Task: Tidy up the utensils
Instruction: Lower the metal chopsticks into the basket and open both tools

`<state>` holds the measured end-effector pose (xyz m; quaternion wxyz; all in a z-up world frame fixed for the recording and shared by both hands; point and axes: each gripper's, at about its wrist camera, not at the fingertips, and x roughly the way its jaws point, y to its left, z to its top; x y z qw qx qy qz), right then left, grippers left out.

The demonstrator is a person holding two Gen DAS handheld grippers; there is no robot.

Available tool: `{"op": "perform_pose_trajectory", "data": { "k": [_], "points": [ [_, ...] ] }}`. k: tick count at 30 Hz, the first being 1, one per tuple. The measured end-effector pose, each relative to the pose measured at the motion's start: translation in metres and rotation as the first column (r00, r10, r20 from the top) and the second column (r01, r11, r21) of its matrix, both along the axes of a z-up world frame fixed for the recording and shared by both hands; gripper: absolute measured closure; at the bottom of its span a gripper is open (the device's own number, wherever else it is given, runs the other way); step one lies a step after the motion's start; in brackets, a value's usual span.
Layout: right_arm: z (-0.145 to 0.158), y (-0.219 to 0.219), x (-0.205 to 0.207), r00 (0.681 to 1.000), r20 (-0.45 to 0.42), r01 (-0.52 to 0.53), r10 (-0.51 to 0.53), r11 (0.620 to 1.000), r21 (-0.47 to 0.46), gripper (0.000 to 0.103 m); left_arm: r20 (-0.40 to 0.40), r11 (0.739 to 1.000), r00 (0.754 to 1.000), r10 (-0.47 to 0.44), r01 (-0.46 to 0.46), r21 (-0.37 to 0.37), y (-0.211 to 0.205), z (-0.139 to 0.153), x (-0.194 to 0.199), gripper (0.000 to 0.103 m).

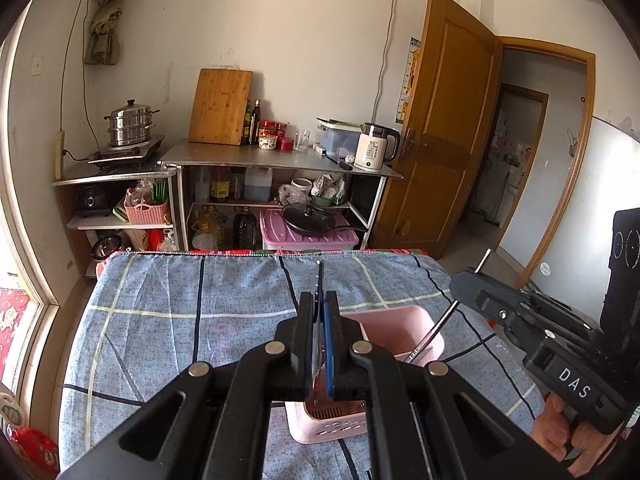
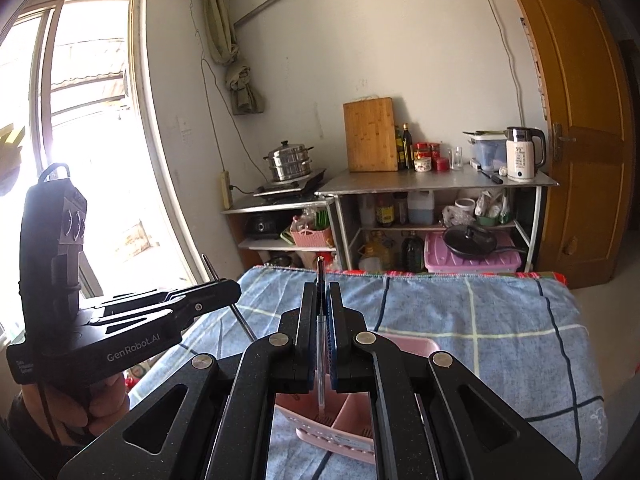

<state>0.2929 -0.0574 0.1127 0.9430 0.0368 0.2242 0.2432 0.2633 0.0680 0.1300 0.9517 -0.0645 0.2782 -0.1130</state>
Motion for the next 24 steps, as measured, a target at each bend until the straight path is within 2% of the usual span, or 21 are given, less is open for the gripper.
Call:
{"op": "perform_pose_trajectory", "data": {
  "k": [4, 12, 14, 16, 18, 24],
  "points": [
    [-0.025, -0.001, 0.008, 0.998, -0.059, -0.002, 0.001, 1.000, -0.020, 0.099, -0.039, 1.000, 0.999, 0.001, 0.000, 0.008, 0.002, -0.020, 0.006, 0.098],
    [-0.037, -0.001, 0.016, 0.994, -0.110, -0.009, 0.005, 0.999, -0.040, 0.099, -0.051, 1.000, 0.999, 0.013, -0.013, 0.017, 0.001, -0.036, 0.007, 0.096],
    [-0.036, -0.001, 0.015, 0.994, -0.112, -0.015, 0.009, 0.999, -0.049, 0.098, -0.038, 0.999, 0.999, 0.023, -0.022, 0.025, 0.000, -0.035, 0.004, 0.086],
    [-0.035, -0.002, 0.011, 0.995, -0.104, -0.013, 0.007, 0.998, -0.057, 0.096, -0.024, 0.999, 0.999, 0.030, -0.029, 0.023, 0.001, -0.032, 0.001, 0.069],
    [-0.033, -0.004, 0.008, 0.995, -0.099, -0.013, 0.007, 0.998, -0.056, 0.092, -0.013, 0.999, 0.999, 0.039, -0.039, 0.021, 0.002, -0.028, -0.003, 0.068],
    [-0.022, -0.016, -0.013, 0.998, -0.064, -0.003, -0.001, 0.999, -0.052, 0.091, 0.020, 0.998, 0.998, 0.065, -0.066, 0.023, 0.007, -0.019, -0.025, 0.066]
  ]
}}
